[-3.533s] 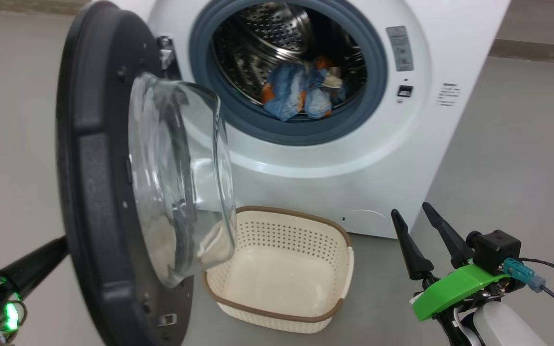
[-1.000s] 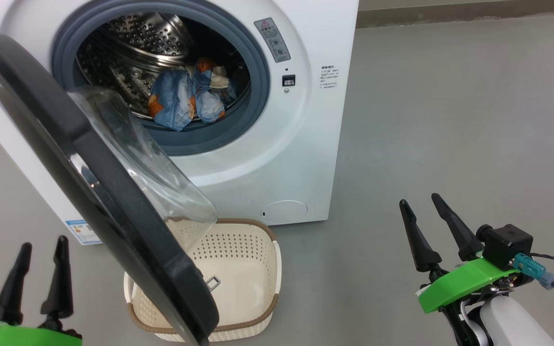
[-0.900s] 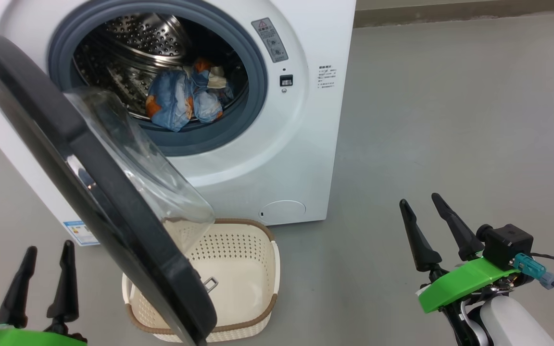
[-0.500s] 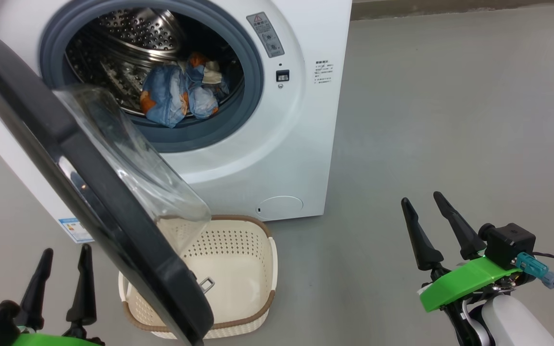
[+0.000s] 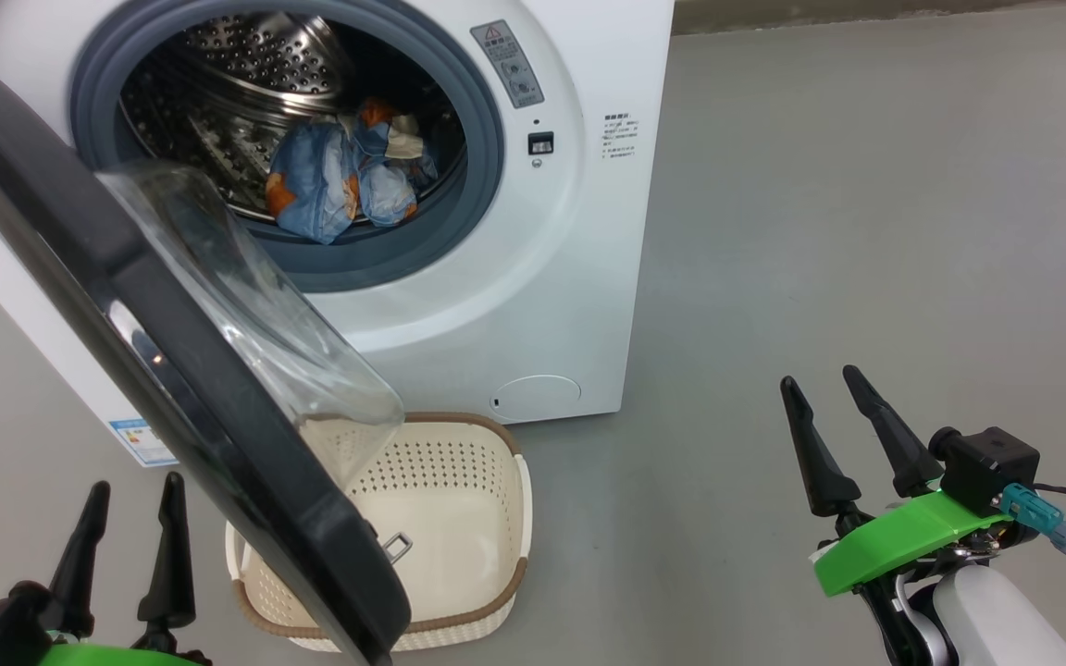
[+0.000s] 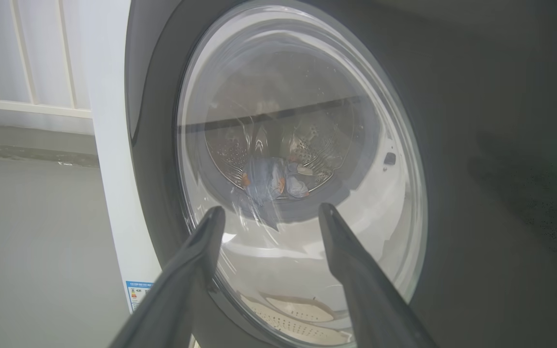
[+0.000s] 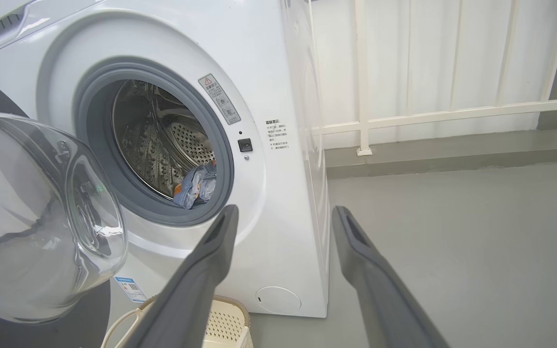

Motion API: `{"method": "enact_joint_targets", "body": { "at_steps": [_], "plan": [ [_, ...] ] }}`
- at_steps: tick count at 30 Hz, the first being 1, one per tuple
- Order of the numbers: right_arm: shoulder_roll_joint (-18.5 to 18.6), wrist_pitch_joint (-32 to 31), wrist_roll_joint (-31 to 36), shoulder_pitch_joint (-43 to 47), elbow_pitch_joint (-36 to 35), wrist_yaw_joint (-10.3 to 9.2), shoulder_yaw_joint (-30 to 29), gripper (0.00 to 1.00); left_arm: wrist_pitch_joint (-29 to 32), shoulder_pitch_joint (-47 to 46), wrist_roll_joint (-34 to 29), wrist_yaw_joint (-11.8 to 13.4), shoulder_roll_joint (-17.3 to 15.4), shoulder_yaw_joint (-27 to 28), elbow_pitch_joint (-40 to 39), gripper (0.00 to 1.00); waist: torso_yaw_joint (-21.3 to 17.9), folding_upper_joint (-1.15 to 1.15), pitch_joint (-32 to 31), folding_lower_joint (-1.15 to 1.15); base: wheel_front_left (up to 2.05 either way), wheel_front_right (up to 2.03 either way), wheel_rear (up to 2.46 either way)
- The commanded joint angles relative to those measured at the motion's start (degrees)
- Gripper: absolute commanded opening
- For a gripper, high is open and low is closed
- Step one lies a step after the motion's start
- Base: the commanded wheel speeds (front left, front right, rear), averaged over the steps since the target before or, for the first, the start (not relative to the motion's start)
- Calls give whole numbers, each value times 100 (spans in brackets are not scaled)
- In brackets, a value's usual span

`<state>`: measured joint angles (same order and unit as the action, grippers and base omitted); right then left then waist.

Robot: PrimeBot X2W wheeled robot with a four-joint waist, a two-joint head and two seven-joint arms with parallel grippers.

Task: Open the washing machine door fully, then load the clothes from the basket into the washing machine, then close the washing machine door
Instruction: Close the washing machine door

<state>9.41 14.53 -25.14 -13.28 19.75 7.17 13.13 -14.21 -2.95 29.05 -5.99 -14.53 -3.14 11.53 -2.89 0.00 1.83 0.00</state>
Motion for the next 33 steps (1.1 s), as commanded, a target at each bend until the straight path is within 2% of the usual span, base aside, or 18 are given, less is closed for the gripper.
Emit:
{"method": "enact_joint_targets", "body": {
  "at_steps": [1, 16, 17, 18, 19, 20, 21, 22, 29, 33],
  "plan": [
    [53, 47, 51, -104, -132, 32, 108, 100, -72, -81, -72, 7, -88, 239, -86, 100, 0, 0, -5, 0, 0, 0, 0],
    [71, 47, 11, -93, -126, 32, 127, 100, -77, -69, -125, -11, 2, 257, -16, 100, 60, 0, -52, 0, 0, 0, 0],
    [71, 47, 6, -91, -137, 32, 126, 96, -78, -66, -130, -13, 8, 249, -14, 100, 76, 0, -56, 0, 0, 0, 0],
    [71, 47, 6, -91, -137, 32, 126, 96, -78, -66, -130, -13, 8, 249, -14, 100, 76, 0, -56, 0, 0, 0, 0],
    [74, 47, 0, -90, -149, 32, 129, 67, -78, -63, -134, -15, 14, 241, -13, 100, 97, 0, -60, 0, 0, 0, 0],
    [81, 47, -5, -90, -158, 32, 135, 44, -78, -62, -139, -17, 18, 233, -14, 100, 129, 0, -61, 0, 0, 0, 0],
    [90, 47, -7, -94, -172, 32, 152, 13, -78, -64, -142, -20, 21, 223, -15, 100, 166, 0, -60, 0, 0, 0, 0],
    [94, 47, -7, -100, -187, 32, 162, 0, -78, -68, -146, -21, 24, 215, -14, 100, 205, 0, -59, 0, 0, 0, 0],
    [101, 47, -79, -217, -356, 32, 264, 0, -78, -73, -171, -23, 57, 181, -9, 100, 627, 0, -95, 0, 0, 0, 0],
    [-54, 47, -513, -332, -632, 32, 381, 0, -78, -34, -161, -25, 75, 147, 11, 100, 940, 0, -131, 0, 0, 0, 0]
  ]
}}
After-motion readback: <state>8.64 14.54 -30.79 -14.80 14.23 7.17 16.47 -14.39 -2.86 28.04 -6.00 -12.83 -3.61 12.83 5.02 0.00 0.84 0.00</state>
